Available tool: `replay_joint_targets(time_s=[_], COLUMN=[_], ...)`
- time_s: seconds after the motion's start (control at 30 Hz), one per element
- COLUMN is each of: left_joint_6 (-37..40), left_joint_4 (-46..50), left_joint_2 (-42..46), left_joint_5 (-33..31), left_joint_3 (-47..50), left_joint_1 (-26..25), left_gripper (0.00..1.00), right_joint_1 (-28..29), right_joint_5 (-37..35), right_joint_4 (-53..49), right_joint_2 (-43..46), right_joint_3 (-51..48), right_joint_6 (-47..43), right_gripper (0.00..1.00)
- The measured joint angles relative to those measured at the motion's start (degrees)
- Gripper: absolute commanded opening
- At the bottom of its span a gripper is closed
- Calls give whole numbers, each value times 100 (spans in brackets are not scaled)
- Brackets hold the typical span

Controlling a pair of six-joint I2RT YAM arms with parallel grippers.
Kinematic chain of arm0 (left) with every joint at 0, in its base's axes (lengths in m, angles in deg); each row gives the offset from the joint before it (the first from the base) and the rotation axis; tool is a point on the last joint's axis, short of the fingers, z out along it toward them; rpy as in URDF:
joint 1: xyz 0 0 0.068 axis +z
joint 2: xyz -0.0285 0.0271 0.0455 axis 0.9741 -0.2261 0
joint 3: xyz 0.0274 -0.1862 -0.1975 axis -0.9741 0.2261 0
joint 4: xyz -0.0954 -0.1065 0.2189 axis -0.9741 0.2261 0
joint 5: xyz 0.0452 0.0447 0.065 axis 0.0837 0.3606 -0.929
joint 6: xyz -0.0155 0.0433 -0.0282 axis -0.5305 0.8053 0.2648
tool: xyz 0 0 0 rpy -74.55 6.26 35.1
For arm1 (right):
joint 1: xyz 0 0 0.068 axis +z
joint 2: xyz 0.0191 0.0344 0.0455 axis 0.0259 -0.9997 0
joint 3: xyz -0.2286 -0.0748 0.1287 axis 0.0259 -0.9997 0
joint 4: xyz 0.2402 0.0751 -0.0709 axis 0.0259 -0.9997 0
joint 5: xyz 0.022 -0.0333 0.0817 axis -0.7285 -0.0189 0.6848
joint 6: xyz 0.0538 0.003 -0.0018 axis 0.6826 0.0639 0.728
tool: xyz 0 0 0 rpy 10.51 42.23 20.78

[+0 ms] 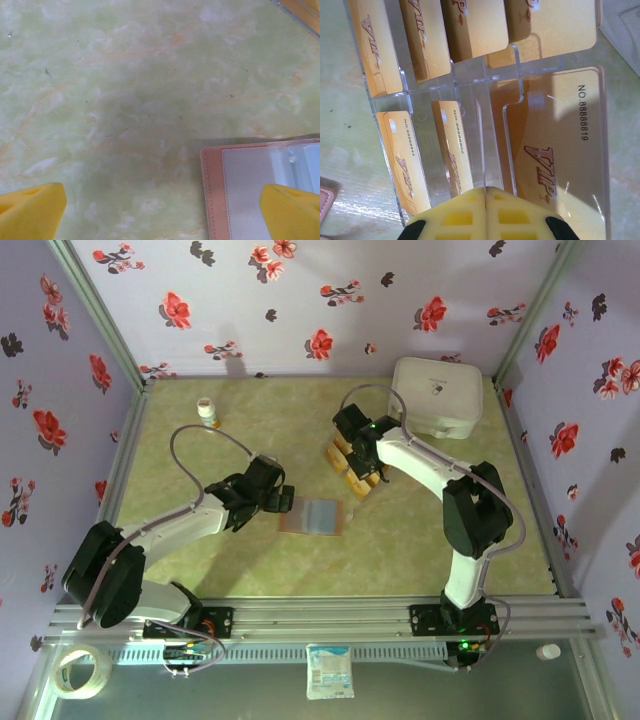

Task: Put the credit cards into the card holder
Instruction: Pick up the credit card from the storage box.

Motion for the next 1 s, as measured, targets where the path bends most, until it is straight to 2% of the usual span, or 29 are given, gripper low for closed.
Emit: replay_joint_targets(time_s=[0.23, 0.47, 0.67, 1.0], left_joint_6=[28, 96, 44, -592], left_joint_4=[4, -92, -509, -785], left_joint_2=[-2, -2, -2, -811], left_joint_5=[-2, 0, 186, 1019], left_joint_3=[0, 2, 208, 262], left_joint_1=[0, 0, 0, -17], left_gripper=[100, 100, 100, 100], right_joint_1=[0, 0, -59, -535], right_joint_5=[-17, 470, 1311, 2765], right_joint_4=[-177, -39, 654, 1558], right_joint_2=[232, 1329, 2201, 2612], right_joint_3=[337, 289, -673, -2498], right_joint_6=[-42, 136, 796, 1945], right_gripper=[0, 0, 0, 0])
